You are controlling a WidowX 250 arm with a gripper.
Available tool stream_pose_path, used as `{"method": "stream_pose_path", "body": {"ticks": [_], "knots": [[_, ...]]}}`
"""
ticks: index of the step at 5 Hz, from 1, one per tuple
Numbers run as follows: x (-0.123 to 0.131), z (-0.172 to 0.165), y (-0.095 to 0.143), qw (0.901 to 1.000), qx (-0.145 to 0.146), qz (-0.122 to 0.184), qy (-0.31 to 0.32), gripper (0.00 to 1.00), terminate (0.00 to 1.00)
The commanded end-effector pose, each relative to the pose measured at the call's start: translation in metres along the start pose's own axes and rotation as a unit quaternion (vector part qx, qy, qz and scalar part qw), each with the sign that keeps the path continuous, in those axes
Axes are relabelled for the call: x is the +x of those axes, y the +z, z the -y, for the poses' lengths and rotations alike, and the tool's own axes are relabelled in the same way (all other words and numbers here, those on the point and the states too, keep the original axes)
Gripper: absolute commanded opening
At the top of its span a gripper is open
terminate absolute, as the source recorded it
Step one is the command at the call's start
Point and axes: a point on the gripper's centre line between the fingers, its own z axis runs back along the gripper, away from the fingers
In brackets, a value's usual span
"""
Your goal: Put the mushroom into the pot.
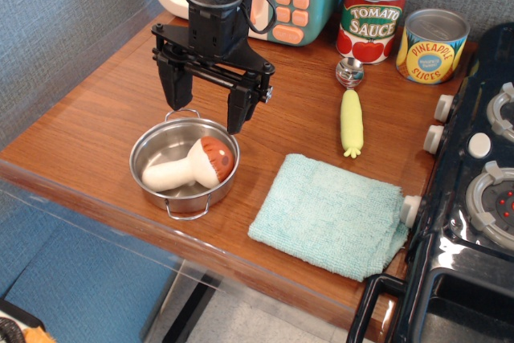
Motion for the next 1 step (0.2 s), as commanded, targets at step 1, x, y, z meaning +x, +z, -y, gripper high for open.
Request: {"method": "stream_pose_path", "body": {"ticks": [1], "knots": [[-0.0001, -0.0008, 0.0126, 0.9997, 0.0, 0.023, 0.001, 1.0, 1.0]]}}
